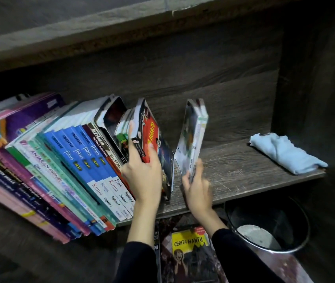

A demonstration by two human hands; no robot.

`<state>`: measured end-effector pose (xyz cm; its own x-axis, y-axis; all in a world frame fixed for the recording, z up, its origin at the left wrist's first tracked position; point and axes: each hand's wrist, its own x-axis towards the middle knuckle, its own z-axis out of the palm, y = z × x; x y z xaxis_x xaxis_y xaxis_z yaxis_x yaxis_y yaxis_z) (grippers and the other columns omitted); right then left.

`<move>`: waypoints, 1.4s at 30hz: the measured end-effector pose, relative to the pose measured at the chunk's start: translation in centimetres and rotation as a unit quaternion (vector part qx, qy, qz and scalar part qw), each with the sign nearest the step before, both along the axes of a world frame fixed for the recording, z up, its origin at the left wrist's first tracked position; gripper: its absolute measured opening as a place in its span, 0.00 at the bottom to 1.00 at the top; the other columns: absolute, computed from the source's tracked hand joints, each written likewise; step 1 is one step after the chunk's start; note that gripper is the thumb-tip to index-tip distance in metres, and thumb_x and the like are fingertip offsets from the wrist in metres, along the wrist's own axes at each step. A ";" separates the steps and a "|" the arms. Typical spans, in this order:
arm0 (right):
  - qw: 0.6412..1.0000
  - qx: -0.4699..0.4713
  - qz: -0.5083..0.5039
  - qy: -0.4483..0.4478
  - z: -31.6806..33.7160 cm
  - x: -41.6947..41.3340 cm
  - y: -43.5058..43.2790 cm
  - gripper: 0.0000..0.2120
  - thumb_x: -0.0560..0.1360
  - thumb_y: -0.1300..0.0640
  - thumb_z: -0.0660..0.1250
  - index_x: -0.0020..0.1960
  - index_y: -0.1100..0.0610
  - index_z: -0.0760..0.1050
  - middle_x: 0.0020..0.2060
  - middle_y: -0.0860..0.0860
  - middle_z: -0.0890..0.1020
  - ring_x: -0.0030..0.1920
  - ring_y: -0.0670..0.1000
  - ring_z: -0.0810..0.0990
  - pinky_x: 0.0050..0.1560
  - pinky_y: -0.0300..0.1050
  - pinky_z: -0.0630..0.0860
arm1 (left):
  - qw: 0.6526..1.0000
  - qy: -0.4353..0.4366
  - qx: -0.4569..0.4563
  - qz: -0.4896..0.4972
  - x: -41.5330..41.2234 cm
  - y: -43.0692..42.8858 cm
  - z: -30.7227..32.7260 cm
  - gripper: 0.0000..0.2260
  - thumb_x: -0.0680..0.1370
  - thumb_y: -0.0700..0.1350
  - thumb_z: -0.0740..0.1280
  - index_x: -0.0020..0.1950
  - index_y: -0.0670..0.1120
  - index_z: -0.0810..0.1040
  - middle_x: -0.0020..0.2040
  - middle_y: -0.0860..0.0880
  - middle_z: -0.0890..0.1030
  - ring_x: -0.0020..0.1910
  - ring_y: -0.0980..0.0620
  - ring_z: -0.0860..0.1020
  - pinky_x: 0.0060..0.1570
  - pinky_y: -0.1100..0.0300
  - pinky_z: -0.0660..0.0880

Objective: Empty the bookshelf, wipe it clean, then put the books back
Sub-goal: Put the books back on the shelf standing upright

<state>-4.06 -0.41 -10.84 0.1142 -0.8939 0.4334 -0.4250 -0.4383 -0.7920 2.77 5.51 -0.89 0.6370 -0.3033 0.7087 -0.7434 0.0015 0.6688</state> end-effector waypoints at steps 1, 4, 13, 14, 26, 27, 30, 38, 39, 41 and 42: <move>1.000 -0.016 0.007 0.018 -0.1 0.1 0.0 0.24 0.71 0.63 0.71 0.64 0.66 0.68 0.20 0.48 0.70 0.17 0.51 0.69 0.19 0.38 0.59 | 1.000 0.014 0.016 0.002 0.0 -0.3 -0.6 0.17 0.78 0.44 0.66 0.63 0.36 0.74 0.46 0.40 0.83 0.39 0.43 0.81 0.43 0.62 0.73; 0.991 -0.110 0.020 0.076 -0.5 0.2 0.0 0.24 0.71 0.61 0.68 0.65 0.60 0.65 0.24 0.52 0.78 0.18 0.53 0.74 0.17 0.40 0.64 | 0.998 0.038 0.058 0.008 -0.1 -0.7 -1.5 0.16 0.78 0.44 0.66 0.63 0.38 0.74 0.39 0.46 0.80 0.33 0.46 0.76 0.37 0.63 0.68; 0.983 -0.036 0.126 0.131 0.0 0.0 -0.4 0.26 0.81 0.58 0.57 0.77 0.56 0.53 0.47 0.64 0.81 0.46 0.65 0.80 0.44 0.55 0.73 | 0.961 0.063 0.257 -0.082 1.0 0.8 0.2 0.15 0.73 0.52 0.72 0.54 0.47 0.73 0.38 0.53 0.77 0.36 0.55 0.74 0.41 0.66 0.68; 0.982 -0.027 0.129 0.133 0.1 -0.1 -0.4 0.27 0.81 0.57 0.57 0.77 0.55 0.52 0.47 0.64 0.81 0.47 0.65 0.80 0.44 0.54 0.72 | 0.945 0.087 0.289 -0.127 1.6 1.2 0.0 0.15 0.72 0.50 0.73 0.53 0.49 0.72 0.41 0.53 0.78 0.40 0.55 0.76 0.44 0.66 0.70; 0.980 -0.030 0.167 0.105 0.0 0.0 -0.9 0.27 0.80 0.56 0.59 0.77 0.49 0.55 0.39 0.62 0.81 0.38 0.61 0.80 0.40 0.53 0.76 | 0.981 0.154 0.100 -0.065 0.9 2.2 -3.3 0.09 0.72 0.37 0.73 0.52 0.41 0.82 0.45 0.47 0.84 0.39 0.61 0.81 0.46 0.69 0.76; 0.980 -0.029 0.168 0.103 0.0 0.0 -0.9 0.27 0.80 0.56 0.59 0.77 0.49 0.55 0.40 0.62 0.81 0.39 0.61 0.80 0.42 0.54 0.77 | 0.983 0.147 0.097 -0.051 0.7 1.8 -3.6 0.08 0.73 0.37 0.71 0.52 0.42 0.82 0.45 0.48 0.84 0.42 0.56 0.82 0.49 0.65 0.77; 0.979 -0.025 0.163 0.116 0.0 0.2 -1.0 0.27 0.80 0.56 0.59 0.76 0.49 0.55 0.44 0.63 0.82 0.42 0.63 0.80 0.43 0.54 0.75 | 0.990 0.095 0.101 -0.007 0.6 0.6 -3.9 0.06 0.75 0.35 0.68 0.50 0.41 0.81 0.44 0.48 0.83 0.44 0.51 0.82 0.48 0.64 0.75; 0.976 0.023 0.211 0.054 -0.6 -0.3 -2.6 0.22 0.77 0.52 0.65 0.68 0.40 0.65 0.53 0.54 0.83 0.50 0.56 0.82 0.54 0.50 0.77 | 0.996 0.007 0.090 0.011 0.3 -0.5 -5.3 0.04 0.77 0.38 0.65 0.50 0.39 0.74 0.50 0.45 0.77 0.44 0.48 0.78 0.42 0.57 0.74; 0.973 0.054 0.224 0.025 -0.6 -0.7 -3.0 0.21 0.76 0.52 0.67 0.66 0.41 0.68 0.55 0.52 0.82 0.53 0.53 0.82 0.58 0.48 0.76 | 0.994 0.008 0.105 0.002 0.2 -0.1 -5.6 0.06 0.77 0.37 0.65 0.53 0.38 0.74 0.52 0.45 0.76 0.45 0.51 0.78 0.42 0.59 0.73; 0.960 0.122 0.251 -0.021 -0.9 -1.0 -3.8 0.24 0.73 0.52 0.71 0.66 0.40 0.69 0.60 0.48 0.78 0.60 0.49 0.78 0.66 0.48 0.71 | 0.989 0.002 0.150 -0.014 0.1 0.4 -6.3 0.13 0.76 0.33 0.64 0.60 0.39 0.72 0.57 0.45 0.74 0.47 0.52 0.78 0.44 0.59 0.75; 0.952 0.152 0.262 -0.034 -1.1 -0.9 -4.3 0.28 0.71 0.52 0.73 0.68 0.41 0.67 0.62 0.47 0.76 0.62 0.48 0.76 0.68 0.50 0.69 | 0.985 -0.004 0.169 -0.017 0.1 0.5 -6.7 0.17 0.75 0.32 0.64 0.63 0.40 0.71 0.59 0.45 0.74 0.47 0.50 0.79 0.44 0.56 0.77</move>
